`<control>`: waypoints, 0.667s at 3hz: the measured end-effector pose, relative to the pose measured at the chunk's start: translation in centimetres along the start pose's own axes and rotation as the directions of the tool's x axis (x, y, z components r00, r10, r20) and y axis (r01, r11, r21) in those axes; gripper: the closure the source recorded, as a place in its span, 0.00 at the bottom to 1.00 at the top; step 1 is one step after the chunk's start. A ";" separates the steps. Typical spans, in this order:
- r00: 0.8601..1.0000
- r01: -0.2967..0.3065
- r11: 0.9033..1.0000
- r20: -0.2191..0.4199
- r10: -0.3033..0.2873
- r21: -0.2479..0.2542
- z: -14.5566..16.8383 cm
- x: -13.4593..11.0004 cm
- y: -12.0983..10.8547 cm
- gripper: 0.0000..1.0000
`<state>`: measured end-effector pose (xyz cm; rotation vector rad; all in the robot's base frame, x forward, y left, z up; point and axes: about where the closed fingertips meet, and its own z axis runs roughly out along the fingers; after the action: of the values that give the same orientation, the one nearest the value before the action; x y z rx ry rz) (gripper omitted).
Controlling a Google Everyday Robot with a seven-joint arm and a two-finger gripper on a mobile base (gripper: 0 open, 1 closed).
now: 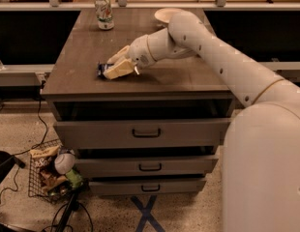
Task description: Move rxbar blueberry near 7up can
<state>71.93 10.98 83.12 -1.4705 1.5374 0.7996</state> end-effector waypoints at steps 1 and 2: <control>0.995 0.088 0.994 -0.051 -0.084 0.071 -2.6 -3.7 -0.4 1.00; 0.993 0.111 0.991 -0.053 -0.107 0.076 -3.1 -5.0 -0.1 1.00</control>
Offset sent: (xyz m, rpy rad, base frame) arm -0.0008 -0.0051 0.0347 -0.0433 -0.0800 -0.0245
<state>71.37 10.51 88.99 -1.5115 1.4935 0.6366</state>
